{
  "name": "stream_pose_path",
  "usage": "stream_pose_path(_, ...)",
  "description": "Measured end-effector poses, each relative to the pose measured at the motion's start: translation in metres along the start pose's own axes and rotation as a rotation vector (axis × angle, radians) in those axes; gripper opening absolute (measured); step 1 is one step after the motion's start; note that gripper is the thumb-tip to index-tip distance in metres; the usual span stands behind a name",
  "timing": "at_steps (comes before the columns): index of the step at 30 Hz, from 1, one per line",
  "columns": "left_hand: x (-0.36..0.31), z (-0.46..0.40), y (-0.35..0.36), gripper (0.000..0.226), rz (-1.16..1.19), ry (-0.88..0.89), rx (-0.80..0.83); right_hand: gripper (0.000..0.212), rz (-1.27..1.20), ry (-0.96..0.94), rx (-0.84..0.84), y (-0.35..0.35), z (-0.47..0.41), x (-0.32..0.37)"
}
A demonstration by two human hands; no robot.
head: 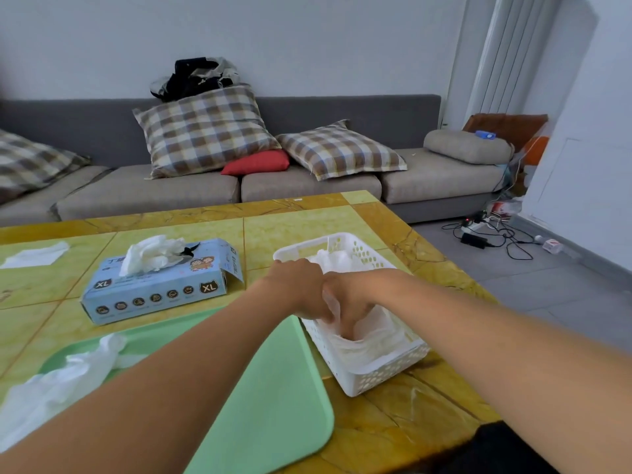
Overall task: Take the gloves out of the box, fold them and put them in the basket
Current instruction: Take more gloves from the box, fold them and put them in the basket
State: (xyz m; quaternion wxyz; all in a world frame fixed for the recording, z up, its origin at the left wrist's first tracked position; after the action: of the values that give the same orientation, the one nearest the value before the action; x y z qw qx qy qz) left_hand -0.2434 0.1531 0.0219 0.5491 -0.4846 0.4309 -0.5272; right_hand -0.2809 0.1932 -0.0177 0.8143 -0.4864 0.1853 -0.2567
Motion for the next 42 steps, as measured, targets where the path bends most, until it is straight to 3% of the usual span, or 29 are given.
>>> stream_pose_path(2,0.004,-0.004,0.008,0.055,0.05,-0.002,0.049,0.117,0.021,0.018,0.022,0.001,-0.009,-0.003)
stream_pose_path(5,0.006,-0.004,0.027,0.054,0.185,0.03,0.149,0.123,0.029,0.011,0.07,0.011,-0.014,-0.004)
stream_pose_path(7,0.005,0.006,0.016,0.041,0.224,0.089,0.058,0.122,-0.034,0.009,0.107,0.013,-0.013,-0.006)
stream_pose_path(9,0.015,0.032,-0.014,0.032,0.297,0.149,-0.177,0.116,-0.037,0.045,0.139,0.003,-0.006,-0.004)
stream_pose_path(12,0.056,0.101,-0.053,0.024,0.396,0.129,-0.496,0.08,0.08,0.082,-0.155,-0.062,0.023,0.012)
stream_pose_path(14,0.096,0.147,-0.052,0.016,0.369,0.033,-0.516,0.051,-0.04,-0.077,-0.424,-0.101,0.056,0.062)
stream_pose_path(15,0.119,0.17,-0.044,0.012,0.347,-0.048,-0.473,0.039,-0.155,-0.19,-0.48,-0.109,0.07,0.095)
stream_pose_path(17,0.161,0.21,-0.024,0.015,0.308,-0.219,-0.381,0.026,-0.311,-0.392,-0.368,-0.094,0.087,0.166)
stream_pose_path(19,0.201,0.258,-0.002,0.018,0.272,-0.378,-0.351,0.034,-0.284,-0.527,-0.226,-0.058,0.089,0.248)
stream_pose_path(23,0.232,0.322,0.049,0.017,0.423,-0.535,-0.495,0.071,-0.052,-0.604,-0.285,-0.002,0.072,0.345)
stream_pose_path(25,0.23,0.328,0.07,0.021,0.432,-0.505,-0.448,0.057,-0.026,-0.594,-0.246,0.014,0.061,0.356)
stream_pose_path(27,0.219,0.32,0.075,0.042,0.466,-0.425,-0.383,0.034,-0.055,-0.531,-0.228,0.015,0.052,0.339)
stream_pose_path(29,0.204,0.315,0.074,0.062,0.587,-0.339,-0.312,0.016,-0.245,-0.475,-0.153,0.008,0.044,0.313)
stream_pose_path(32,0.17,0.295,0.075,0.079,0.694,-0.173,-0.199,0.018,-0.937,-0.376,0.158,-0.003,0.042,0.258)
stream_pose_path(33,0.16,0.288,0.072,0.075,0.698,-0.12,-0.233,0.019,-1.13,-0.347,0.259,-0.003,0.043,0.245)
stream_pose_path(35,0.148,0.274,0.059,0.044,0.771,-0.081,-0.432,0.024,-1.362,-0.306,0.388,-0.003,0.049,0.225)
stream_pose_path(37,0.149,0.27,0.05,0.017,0.993,-0.156,-0.662,0.035,-1.448,-0.292,0.512,-0.001,0.059,0.217)
stream_pose_path(39,0.148,0.265,0.06,0.013,1.263,-0.271,-0.75,0.047,-1.444,-0.289,0.602,0.006,0.071,0.21)
stream_pose_path(41,0.144,0.26,0.073,0.013,1.456,-0.34,-0.758,0.052,-1.419,-0.277,0.544,0.011,0.074,0.2)
stream_pose_path(42,0.14,0.256,0.078,0.015,1.537,-0.355,-0.752,0.054,-1.409,-0.265,0.422,0.008,0.073,0.191)
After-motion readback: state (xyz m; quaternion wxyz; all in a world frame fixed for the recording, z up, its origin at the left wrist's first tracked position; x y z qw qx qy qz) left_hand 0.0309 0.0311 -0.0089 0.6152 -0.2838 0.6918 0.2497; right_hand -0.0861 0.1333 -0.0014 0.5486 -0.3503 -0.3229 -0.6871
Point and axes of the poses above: each hand's wrist, its own z-axis away from the middle knuckle, its own y-axis out of the palm, x = y × z, the point moved 10 cm from there along -z, towards the middle knuckle, and after that the axes turned 15 degrees about y, right-handed, at the moved point
